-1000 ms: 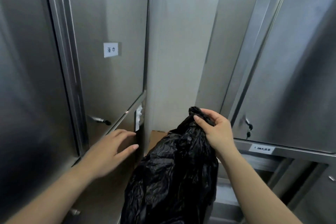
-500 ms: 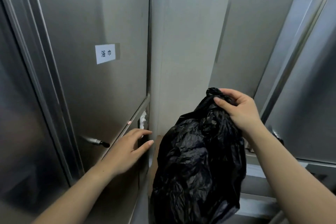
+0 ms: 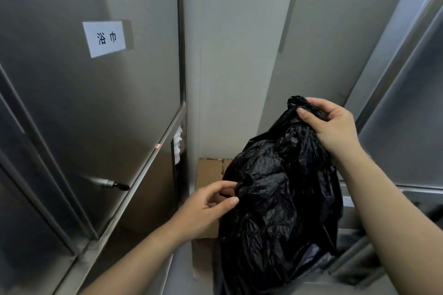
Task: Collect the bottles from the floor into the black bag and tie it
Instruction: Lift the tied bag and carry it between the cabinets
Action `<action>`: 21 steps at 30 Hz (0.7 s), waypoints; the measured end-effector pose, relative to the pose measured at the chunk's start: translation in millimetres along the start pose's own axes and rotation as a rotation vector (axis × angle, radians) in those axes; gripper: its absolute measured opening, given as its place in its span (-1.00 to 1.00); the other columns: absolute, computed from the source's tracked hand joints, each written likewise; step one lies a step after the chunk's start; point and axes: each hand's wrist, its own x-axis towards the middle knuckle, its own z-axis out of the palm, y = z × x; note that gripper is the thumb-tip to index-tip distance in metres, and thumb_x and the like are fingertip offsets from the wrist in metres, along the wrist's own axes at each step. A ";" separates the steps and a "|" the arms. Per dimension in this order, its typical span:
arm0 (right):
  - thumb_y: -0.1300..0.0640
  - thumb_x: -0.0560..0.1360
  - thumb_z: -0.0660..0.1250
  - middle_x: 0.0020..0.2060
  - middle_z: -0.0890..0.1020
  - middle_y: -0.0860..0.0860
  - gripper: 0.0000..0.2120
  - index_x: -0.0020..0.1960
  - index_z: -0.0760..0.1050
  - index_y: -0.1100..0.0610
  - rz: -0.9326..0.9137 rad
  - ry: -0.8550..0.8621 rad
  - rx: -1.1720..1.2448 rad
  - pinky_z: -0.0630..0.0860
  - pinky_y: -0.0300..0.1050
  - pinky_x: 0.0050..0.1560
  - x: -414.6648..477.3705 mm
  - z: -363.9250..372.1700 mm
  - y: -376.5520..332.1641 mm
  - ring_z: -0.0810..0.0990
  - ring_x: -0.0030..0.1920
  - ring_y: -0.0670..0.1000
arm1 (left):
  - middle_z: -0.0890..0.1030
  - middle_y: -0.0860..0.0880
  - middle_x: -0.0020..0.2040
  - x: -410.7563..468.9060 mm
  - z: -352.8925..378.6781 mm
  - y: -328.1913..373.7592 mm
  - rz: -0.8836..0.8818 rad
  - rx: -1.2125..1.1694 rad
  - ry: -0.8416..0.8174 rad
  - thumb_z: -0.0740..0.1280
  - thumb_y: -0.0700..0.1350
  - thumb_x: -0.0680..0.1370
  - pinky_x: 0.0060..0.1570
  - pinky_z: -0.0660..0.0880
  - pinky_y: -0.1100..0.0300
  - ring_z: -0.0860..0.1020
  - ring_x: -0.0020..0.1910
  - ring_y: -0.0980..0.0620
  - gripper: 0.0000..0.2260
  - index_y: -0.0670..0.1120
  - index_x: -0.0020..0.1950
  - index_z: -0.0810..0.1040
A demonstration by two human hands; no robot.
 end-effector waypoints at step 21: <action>0.27 0.39 0.43 -0.37 0.67 -0.25 -0.80 -0.15 0.60 -0.03 -0.074 0.054 0.181 0.51 -0.42 -0.26 61.0 -12.0 -17.3 0.61 -0.31 -0.27 | 0.67 0.04 -0.33 54.6 -47.5 75.3 0.087 -0.046 0.545 0.38 -0.21 0.47 -0.42 0.42 0.40 0.55 -0.40 0.18 -0.82 0.04 -0.22 0.69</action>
